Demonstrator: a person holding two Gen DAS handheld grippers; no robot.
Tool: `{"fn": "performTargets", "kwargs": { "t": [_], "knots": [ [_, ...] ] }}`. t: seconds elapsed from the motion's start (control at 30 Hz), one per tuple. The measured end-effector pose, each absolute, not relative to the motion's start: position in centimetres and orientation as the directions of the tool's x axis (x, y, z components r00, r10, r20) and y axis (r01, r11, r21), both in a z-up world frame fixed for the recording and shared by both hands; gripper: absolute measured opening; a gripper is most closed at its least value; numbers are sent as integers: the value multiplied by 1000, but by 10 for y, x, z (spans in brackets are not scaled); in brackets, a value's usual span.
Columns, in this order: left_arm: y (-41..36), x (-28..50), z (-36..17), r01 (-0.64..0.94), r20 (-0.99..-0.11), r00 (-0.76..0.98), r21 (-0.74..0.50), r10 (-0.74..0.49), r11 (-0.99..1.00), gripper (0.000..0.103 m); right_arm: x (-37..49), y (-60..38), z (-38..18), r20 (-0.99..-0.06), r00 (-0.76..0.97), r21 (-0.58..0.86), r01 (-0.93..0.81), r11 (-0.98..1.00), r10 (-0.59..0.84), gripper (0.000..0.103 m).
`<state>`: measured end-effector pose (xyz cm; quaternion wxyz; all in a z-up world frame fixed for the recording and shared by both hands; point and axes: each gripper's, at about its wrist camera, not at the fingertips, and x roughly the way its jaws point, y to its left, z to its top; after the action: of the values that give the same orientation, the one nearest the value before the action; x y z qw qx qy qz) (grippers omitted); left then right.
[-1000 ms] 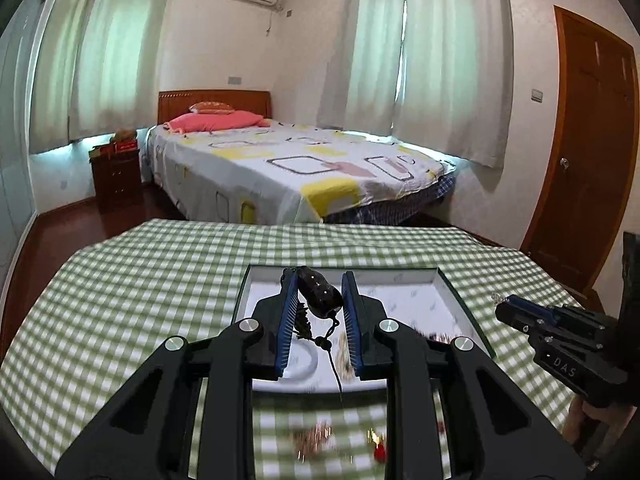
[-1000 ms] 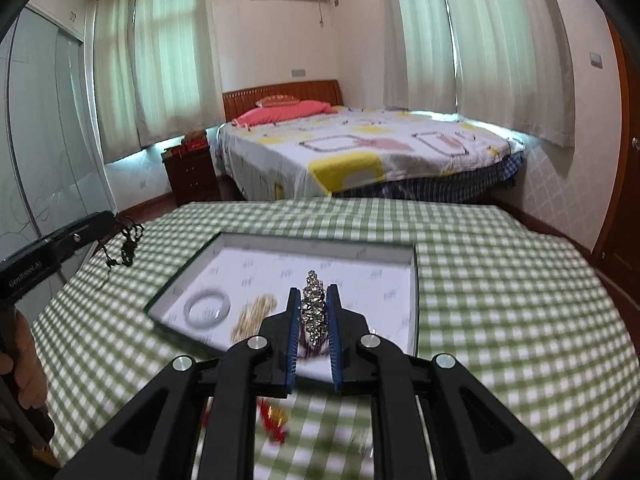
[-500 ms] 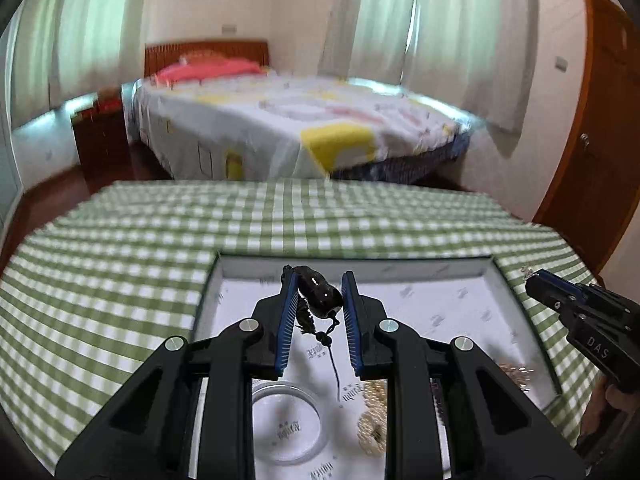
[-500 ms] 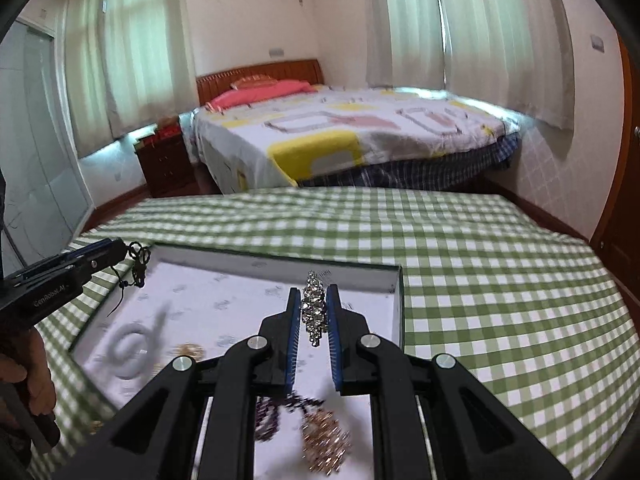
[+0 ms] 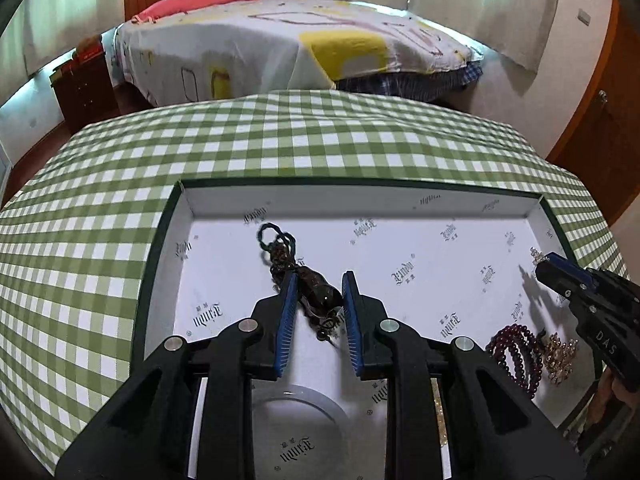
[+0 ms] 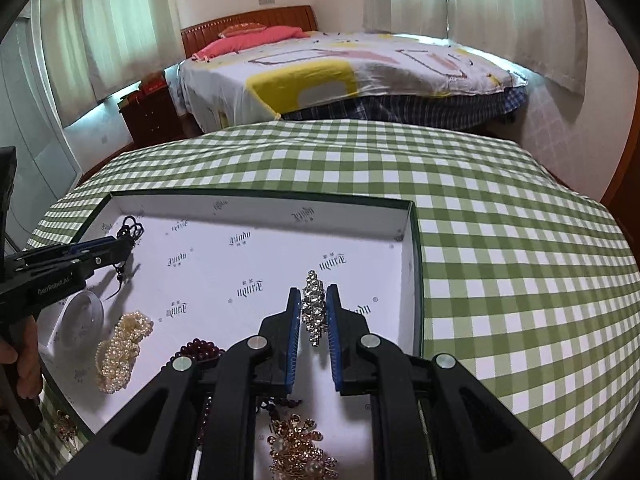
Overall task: Organize jewelry
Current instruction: 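Carry the black pendant and silver brooch over the tray with both tools, then open both tools to drop the pendant and brooch into the tray, then grasp the gold chain necklace with the left tool while the right tool grasps the red tassel charm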
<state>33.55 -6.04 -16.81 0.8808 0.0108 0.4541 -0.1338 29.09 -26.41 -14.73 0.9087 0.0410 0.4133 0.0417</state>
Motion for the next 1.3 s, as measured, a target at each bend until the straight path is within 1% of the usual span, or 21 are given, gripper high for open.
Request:
{"fn": "performTargets", "kwargs": {
  "t": [0.03, 0.1, 0.17, 0.2, 0.23, 0.27, 0.33, 0.4, 0.47, 0.53, 0.67, 0.77, 0.9, 1.17, 1.3],
  "knots": [
    [-59, 336, -168, 242, -803, 551, -105, -226, 965, 23, 292, -263, -148, -754, 648, 103, -42, 994, 106, 14],
    [-58, 337, -169, 242, -804, 548, -110, -229, 964, 27, 293, -264, -150, -763, 639, 98, -40, 994, 101, 14],
    [-57, 338, -169, 239, -807, 546, -108, -225, 965, 30, 293, -263, -151, -767, 633, 99, -40, 994, 102, 18],
    [-57, 339, -170, 236, -808, 545, -108, -224, 966, 31, 293, -263, -152, -769, 631, 98, -41, 994, 102, 21],
    [-57, 339, -169, 236, -809, 544, -109, -224, 966, 35, 292, -263, -152, -768, 632, 98, -40, 994, 101, 25],
    [-58, 340, -169, 235, -808, 545, -110, -225, 966, 40, 292, -264, -152, -768, 633, 98, -40, 994, 101, 27],
    [-60, 340, -167, 233, -803, 552, -111, -225, 966, 43, 292, -265, -152, -764, 638, 100, -40, 994, 102, 33],
    [-60, 337, -165, 233, -797, 561, -110, -226, 966, 49, 290, -265, -150, -752, 651, 102, -40, 994, 103, 36],
    [-58, 333, -161, 231, -782, 582, -103, -222, 968, 56, 288, -266, -147, -740, 665, 106, -40, 994, 106, 36],
    [-55, 326, -156, 227, -761, 611, -92, -216, 969, 60, 285, -266, -144, -727, 679, 107, -38, 994, 104, 36],
    [-49, 305, -139, 216, -699, 683, -87, -214, 973, 61, 273, -267, -131, -690, 717, 111, -35, 993, 102, 37],
    [-41, 283, -121, 209, -635, 740, -95, -221, 973, 62, 261, -265, -120, -661, 743, 111, -34, 993, 99, 37],
    [-32, 260, -103, 196, -582, 784, -98, -216, 976, 62, 244, -262, -108, -629, 772, 106, -34, 994, 94, 37],
    [-23, 214, -87, 191, -507, 837, -79, -205, 978, 62, 202, -254, -94, -584, 807, 97, -38, 995, 87, 38],
    [-20, 192, -90, 180, -503, 843, -69, -190, 981, 62, 181, -245, -100, -581, 808, 95, -55, 994, 100, 38]
  ]
}}
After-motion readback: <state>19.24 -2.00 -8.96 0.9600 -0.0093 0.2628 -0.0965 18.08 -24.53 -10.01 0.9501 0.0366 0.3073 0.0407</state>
